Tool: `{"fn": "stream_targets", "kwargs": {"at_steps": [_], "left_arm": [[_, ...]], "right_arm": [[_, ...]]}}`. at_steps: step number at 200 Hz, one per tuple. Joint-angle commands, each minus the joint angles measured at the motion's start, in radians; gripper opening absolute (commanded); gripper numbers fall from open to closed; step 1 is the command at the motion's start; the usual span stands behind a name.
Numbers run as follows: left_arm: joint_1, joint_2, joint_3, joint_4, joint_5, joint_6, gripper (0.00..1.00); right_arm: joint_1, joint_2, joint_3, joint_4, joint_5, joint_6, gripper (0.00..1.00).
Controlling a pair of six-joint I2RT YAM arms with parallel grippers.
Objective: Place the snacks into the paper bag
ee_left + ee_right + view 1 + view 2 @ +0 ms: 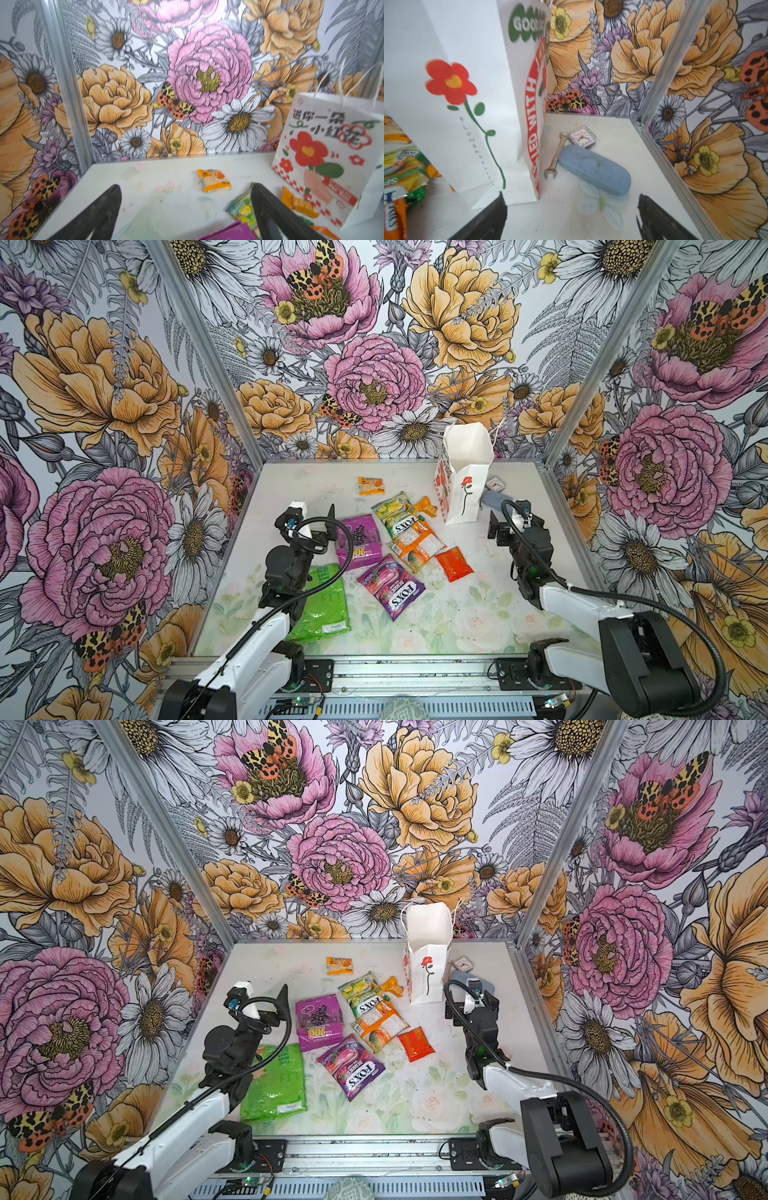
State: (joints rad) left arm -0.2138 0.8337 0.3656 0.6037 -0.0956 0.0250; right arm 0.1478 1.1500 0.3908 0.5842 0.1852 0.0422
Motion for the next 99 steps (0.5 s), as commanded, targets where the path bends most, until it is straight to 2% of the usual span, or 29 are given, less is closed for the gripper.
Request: {"fn": "stream_targets", "kwargs": {"at_steps": [1,10,29,39,46,64,87,99], "left_arm": [[-0.013,-0.067,0.087,-0.313,-0.038,-0.139,0.99],[-0.012,-0.084,0.137,-0.418,-0.069,-0.232,0.99],[-0.002,-0.074,0.337,-0.824,-0.238,-0.549,0.99],[0.009,-0.054,0.420,-0.995,-0.265,-0.651,0.99],[0.023,-0.044,0.453,-1.044,-0.231,-0.649,0.99],[0.088,-0.064,0.488,-1.093,0.004,-0.561,0.99],[0.216,-0.181,0.388,-1.067,0.072,-0.691,0.99],[0.293,-0.255,0.293,-0.989,0.165,-0.728,0.99]], "right_arm": [[0.001,-0.131,0.100,-0.252,0.007,0.159,1.00],[0.001,-0.183,0.136,-0.351,0.047,0.253,1.00],[-0.004,-0.274,0.221,-0.600,0.160,0.449,1.00],[-0.016,-0.312,0.265,-0.725,0.160,0.508,1.00],[-0.027,-0.342,0.284,-0.792,0.144,0.550,1.00],[-0.072,-0.444,0.271,-0.836,0.010,0.610,1.00],[-0.120,-0.592,0.226,-0.856,-0.104,0.604,1.00],[-0.128,-0.653,0.220,-0.886,-0.138,0.563,1.00]]}}
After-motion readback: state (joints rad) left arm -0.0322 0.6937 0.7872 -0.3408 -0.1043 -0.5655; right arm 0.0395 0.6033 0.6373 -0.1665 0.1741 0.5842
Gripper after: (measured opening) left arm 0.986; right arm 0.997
